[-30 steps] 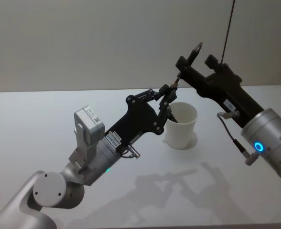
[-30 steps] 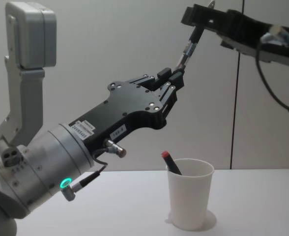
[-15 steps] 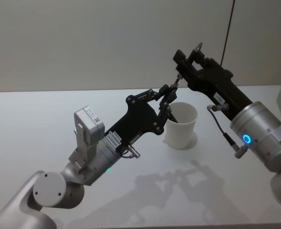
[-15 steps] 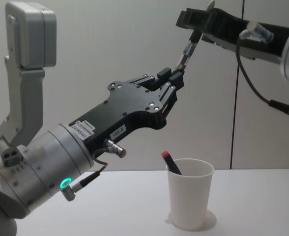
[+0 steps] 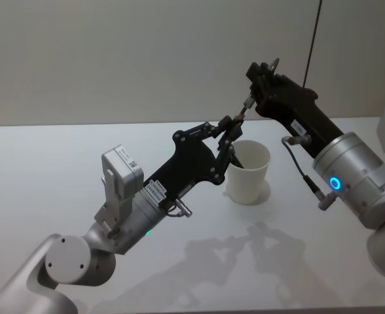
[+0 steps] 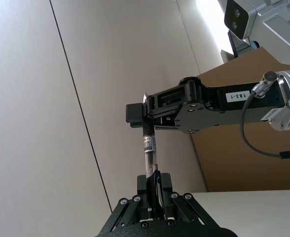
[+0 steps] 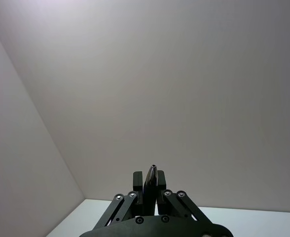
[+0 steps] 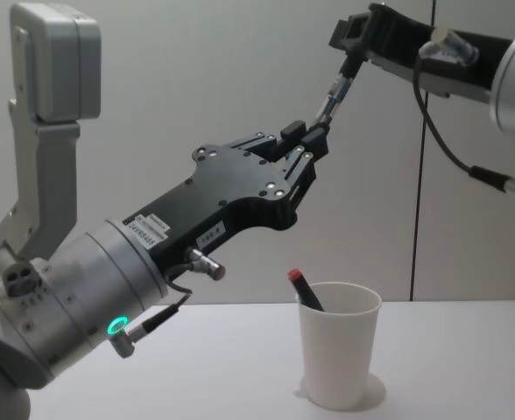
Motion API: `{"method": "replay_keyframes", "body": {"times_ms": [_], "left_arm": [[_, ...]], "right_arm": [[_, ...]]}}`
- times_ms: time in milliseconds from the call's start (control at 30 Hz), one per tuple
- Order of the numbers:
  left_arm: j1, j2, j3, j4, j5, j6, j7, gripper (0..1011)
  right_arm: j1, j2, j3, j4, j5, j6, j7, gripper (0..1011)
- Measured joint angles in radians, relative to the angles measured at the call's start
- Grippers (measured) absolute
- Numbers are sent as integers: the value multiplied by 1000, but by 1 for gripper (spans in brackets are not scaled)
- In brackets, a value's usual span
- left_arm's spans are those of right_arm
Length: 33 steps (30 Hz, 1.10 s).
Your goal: Place the pen into the pen holder.
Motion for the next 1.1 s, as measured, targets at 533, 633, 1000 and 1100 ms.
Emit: {"method": "replay_keyframes", "body": {"times_ms": [533, 633, 1000, 1100], "left_arm": [[0, 0, 0, 0, 0, 0, 0, 447], [0, 0, 0, 0, 0, 0, 0, 516], [0, 0, 0, 0, 0, 0, 0, 892], [0, 0, 0, 0, 0, 0, 0, 957]], "right_arm": [[11, 1, 0, 0, 8, -9, -6, 130], [11, 2, -1, -1, 10, -10, -7, 130], [13, 5, -2, -7, 18, -15, -10, 130], [13, 7, -2, -8, 20, -17, -11, 130]]}}
